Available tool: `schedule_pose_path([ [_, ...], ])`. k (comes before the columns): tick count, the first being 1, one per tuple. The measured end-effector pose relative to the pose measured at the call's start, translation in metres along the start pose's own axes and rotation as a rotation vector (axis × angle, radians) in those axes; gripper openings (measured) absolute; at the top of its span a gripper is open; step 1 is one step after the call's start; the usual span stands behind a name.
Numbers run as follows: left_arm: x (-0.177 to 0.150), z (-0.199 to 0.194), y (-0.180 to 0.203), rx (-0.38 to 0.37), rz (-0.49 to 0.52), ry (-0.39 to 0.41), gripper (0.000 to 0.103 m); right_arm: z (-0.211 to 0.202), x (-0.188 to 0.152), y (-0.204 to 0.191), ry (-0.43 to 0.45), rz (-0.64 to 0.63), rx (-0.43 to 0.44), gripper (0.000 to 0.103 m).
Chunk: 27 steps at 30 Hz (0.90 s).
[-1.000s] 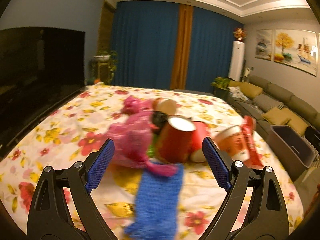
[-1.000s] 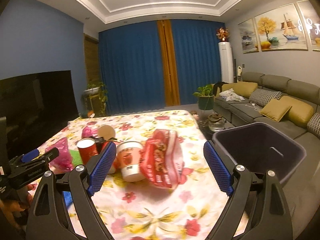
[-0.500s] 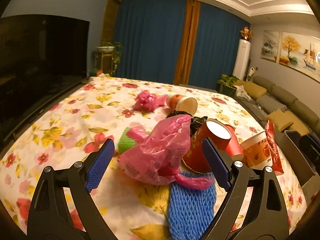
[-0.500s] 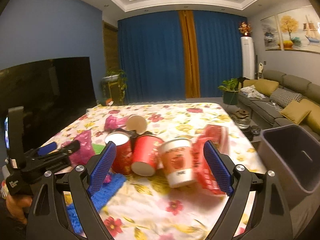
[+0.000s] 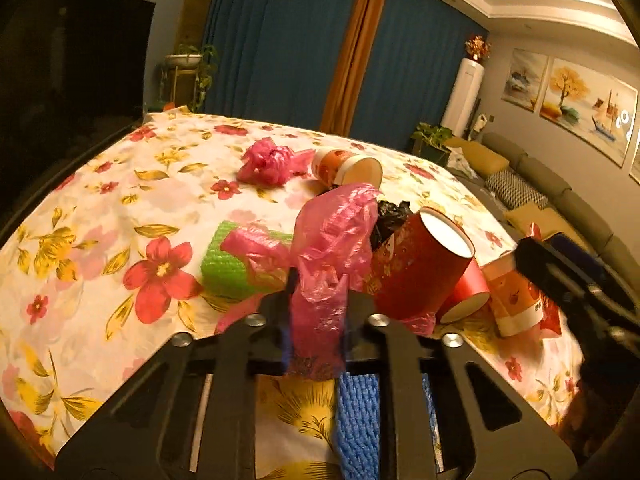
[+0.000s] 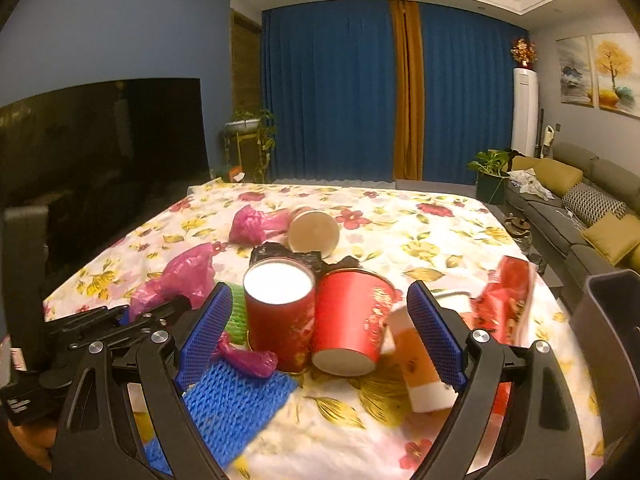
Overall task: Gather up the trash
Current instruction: 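Grasp the pink plastic bag with the left tool while the right tool grasps a red paper cup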
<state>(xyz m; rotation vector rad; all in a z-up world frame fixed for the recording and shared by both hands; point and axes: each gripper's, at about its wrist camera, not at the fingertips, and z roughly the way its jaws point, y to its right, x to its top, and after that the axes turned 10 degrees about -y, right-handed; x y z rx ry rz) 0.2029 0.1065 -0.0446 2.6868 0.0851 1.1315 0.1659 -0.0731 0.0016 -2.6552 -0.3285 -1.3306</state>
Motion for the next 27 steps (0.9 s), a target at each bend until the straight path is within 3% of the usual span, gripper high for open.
schedule_pose_path([
  [8, 0.005, -0.047, -0.023, 0.067, -0.072, 0.141, 0.012, 0.030, 0.008, -0.016, -0.017, -0.020, 0.008, 0.086],
  [14, 0.006, -0.056, -0.031, 0.110, -0.069, 0.154, 0.012, 0.051, 0.011, -0.025, -0.049, -0.024, -0.002, 0.086],
  [20, 0.006, -0.057, -0.031, 0.107, -0.068, 0.153, 0.012, 0.065, 0.011, -0.024, -0.072, -0.018, -0.010, 0.086],
  [24, 0.007, -0.056, -0.030, 0.103, -0.066, 0.149, 0.012, 0.074, 0.012, -0.022, -0.099, -0.007, 0.011, 0.077],
  [27, 0.006, -0.055, -0.031, 0.104, -0.064, 0.146, 0.012, 0.077, 0.013, -0.022, -0.115, -0.011, 0.030, 0.061],
])
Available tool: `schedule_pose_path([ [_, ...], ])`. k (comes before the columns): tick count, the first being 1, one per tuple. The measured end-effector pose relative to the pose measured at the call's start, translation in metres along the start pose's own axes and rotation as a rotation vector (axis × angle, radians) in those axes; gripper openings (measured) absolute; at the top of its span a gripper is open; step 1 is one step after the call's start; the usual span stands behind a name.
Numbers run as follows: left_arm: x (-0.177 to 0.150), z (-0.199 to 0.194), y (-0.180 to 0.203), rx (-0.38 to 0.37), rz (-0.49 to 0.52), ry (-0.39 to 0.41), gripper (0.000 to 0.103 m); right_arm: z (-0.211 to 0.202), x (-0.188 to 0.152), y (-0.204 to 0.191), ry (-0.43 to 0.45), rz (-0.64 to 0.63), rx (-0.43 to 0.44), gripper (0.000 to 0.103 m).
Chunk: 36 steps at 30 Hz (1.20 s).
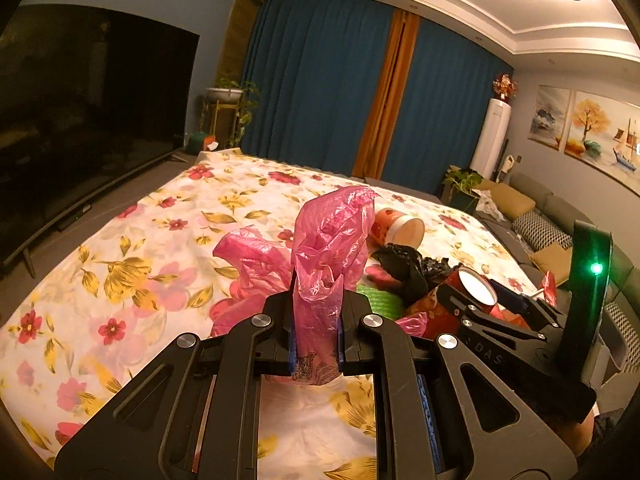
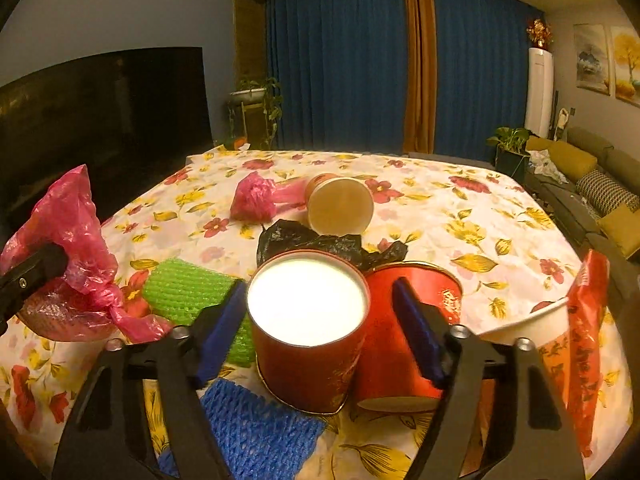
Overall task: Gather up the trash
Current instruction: 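Grasp the pink plastic bag with the left tool while the right tool grasps a red paper cup, then carry the pink bag and red paper cup over the grey bin with both tools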
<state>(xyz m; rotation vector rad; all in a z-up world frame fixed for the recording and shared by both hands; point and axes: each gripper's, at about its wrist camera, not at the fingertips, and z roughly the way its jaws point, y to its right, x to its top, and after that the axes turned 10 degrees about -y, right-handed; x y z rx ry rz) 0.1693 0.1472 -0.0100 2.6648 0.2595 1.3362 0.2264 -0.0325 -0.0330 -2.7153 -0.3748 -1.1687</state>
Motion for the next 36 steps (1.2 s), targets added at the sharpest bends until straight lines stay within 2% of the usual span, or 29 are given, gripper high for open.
schedule_pose_path([
  [1, 0.001, 0.002, -0.001, 0.000, 0.000, -0.001, 0.012, 0.000, 0.000, 0.000, -0.004, -0.005, 0.009, 0.055],
  [8, 0.001, -0.004, 0.003, 0.008, 0.010, 0.004, 0.012, -0.013, -0.002, 0.001, 0.027, 0.000, 0.031, 0.054],
  [14, 0.003, -0.015, 0.011, 0.005, 0.025, 0.025, 0.012, -0.055, -0.002, 0.007, 0.122, 0.006, 0.045, 0.054],
  [20, -0.001, -0.025, 0.027, -0.008, 0.050, 0.036, 0.012, -0.088, -0.006, 0.016, 0.179, 0.015, 0.047, 0.054],
  [36, -0.012, -0.043, 0.096, -0.093, 0.147, 0.050, 0.012, -0.159, -0.040, 0.066, 0.254, 0.045, -0.033, 0.054],
])
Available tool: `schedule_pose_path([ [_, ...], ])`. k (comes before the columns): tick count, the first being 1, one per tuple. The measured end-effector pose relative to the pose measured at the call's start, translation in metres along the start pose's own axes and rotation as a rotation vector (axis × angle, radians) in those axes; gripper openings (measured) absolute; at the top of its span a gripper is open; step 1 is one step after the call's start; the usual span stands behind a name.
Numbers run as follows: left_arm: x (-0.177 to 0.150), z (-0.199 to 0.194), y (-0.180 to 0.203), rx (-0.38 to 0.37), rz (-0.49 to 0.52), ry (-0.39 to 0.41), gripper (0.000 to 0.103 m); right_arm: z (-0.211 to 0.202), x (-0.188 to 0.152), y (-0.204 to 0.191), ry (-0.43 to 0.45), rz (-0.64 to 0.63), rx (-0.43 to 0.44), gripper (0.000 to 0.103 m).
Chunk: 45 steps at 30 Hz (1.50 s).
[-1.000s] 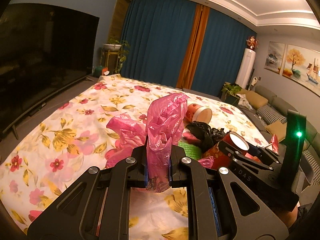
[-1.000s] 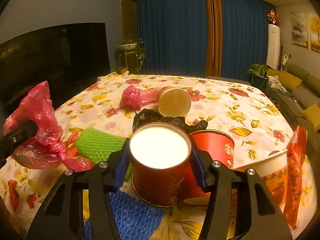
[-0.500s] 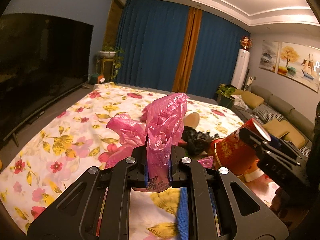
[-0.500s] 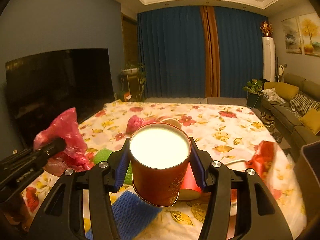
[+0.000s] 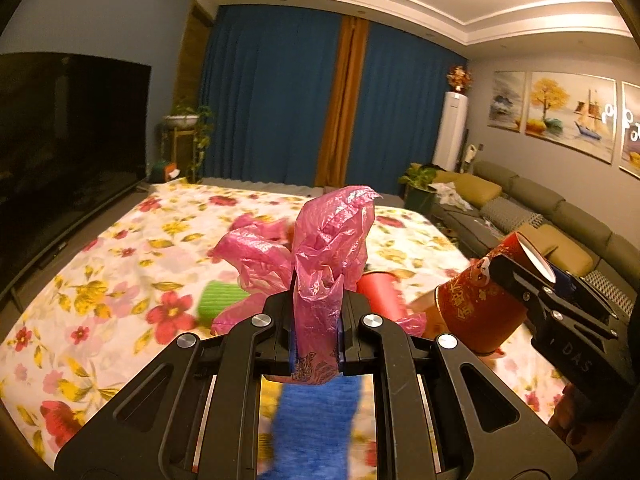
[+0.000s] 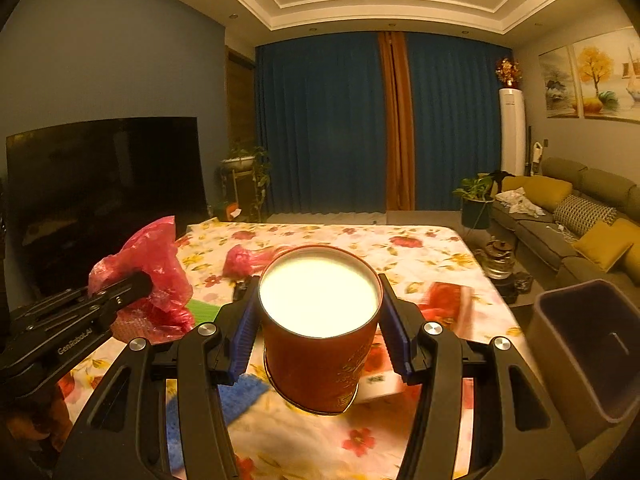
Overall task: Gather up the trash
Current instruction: 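Carry the pink bag and red paper cup over the grey bin with both tools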
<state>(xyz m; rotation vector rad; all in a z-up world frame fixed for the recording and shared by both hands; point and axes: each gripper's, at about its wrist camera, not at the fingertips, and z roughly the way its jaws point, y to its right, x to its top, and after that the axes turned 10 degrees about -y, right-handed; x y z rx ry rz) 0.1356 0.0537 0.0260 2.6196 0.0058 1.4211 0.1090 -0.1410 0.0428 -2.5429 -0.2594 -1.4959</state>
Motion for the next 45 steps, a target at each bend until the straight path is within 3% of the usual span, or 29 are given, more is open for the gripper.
schedule_pose_path([
  [20, -0.004, 0.007, 0.122, -0.137, 0.170, 0.002, 0.012, -0.074, -0.018, 0.084, 0.072, 0.051, -0.153, 0.054],
  [45, -0.002, 0.024, 0.271, -0.295, 0.317, 0.026, 0.012, -0.118, -0.036, 0.208, 0.137, 0.170, -0.385, 0.054],
])
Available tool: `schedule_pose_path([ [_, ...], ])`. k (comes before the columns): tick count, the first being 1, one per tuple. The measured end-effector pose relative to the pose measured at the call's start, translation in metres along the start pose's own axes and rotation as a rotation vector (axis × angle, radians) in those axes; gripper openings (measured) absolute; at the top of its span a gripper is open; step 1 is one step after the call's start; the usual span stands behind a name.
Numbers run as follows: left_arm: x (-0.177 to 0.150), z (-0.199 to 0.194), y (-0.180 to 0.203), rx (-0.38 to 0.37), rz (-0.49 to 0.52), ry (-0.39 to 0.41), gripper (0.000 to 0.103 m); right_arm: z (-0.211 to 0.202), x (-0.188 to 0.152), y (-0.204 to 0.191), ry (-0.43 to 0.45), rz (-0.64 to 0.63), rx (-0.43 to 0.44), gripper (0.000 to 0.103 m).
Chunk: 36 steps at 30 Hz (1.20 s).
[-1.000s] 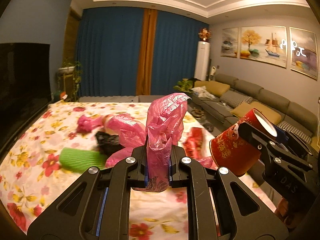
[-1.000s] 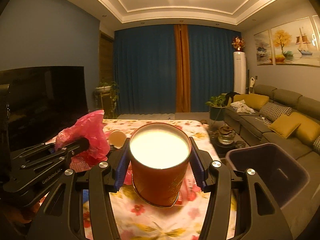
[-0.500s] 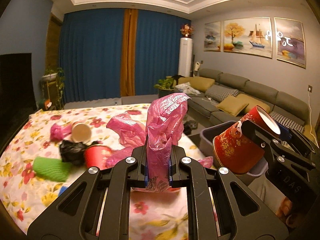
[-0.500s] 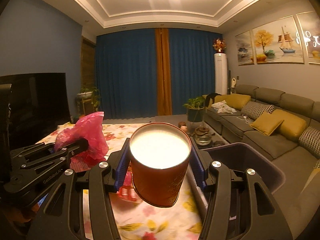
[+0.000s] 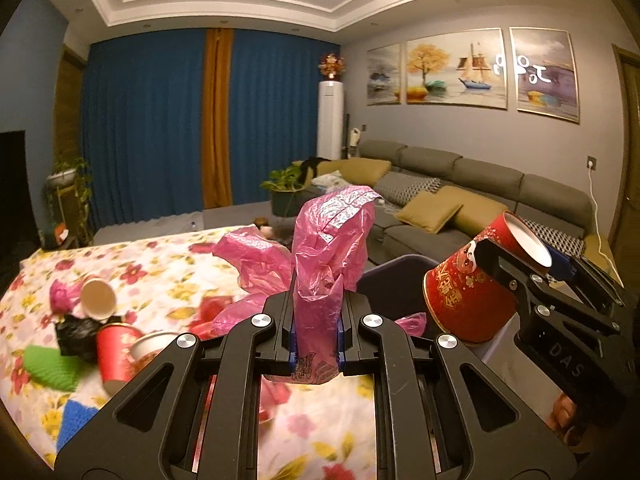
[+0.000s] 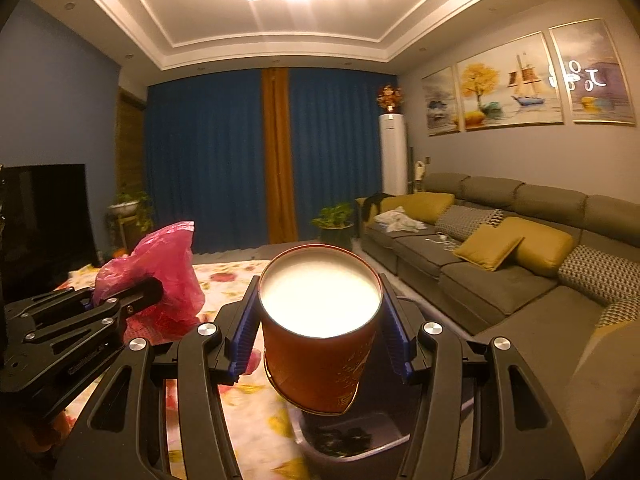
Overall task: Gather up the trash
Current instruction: 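Carry the pink bag and red paper cup over the grey bin with both tools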
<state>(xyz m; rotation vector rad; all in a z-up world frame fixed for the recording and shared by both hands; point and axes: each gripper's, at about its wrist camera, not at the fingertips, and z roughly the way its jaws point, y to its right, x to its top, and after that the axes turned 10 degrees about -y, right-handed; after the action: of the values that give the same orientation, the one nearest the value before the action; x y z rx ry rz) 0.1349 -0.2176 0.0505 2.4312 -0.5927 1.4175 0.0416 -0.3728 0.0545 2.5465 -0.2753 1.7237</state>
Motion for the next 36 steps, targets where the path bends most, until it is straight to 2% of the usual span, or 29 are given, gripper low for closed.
schedule_pose_path([
  [12, 0.012, 0.036, 0.035, -0.063, 0.030, -0.012, 0.012, 0.014, -0.005, 0.042, -0.009, 0.043, -0.087, 0.054],
  [23, 0.012, 0.075, 0.057, -0.084, 0.035, -0.048, 0.012, 0.027, -0.007, 0.064, -0.019, 0.074, -0.110, 0.054],
  [36, 0.008, 0.095, 0.049, -0.109, 0.031, -0.059, 0.012, 0.034, -0.001, 0.068, -0.027, 0.088, -0.114, 0.054],
])
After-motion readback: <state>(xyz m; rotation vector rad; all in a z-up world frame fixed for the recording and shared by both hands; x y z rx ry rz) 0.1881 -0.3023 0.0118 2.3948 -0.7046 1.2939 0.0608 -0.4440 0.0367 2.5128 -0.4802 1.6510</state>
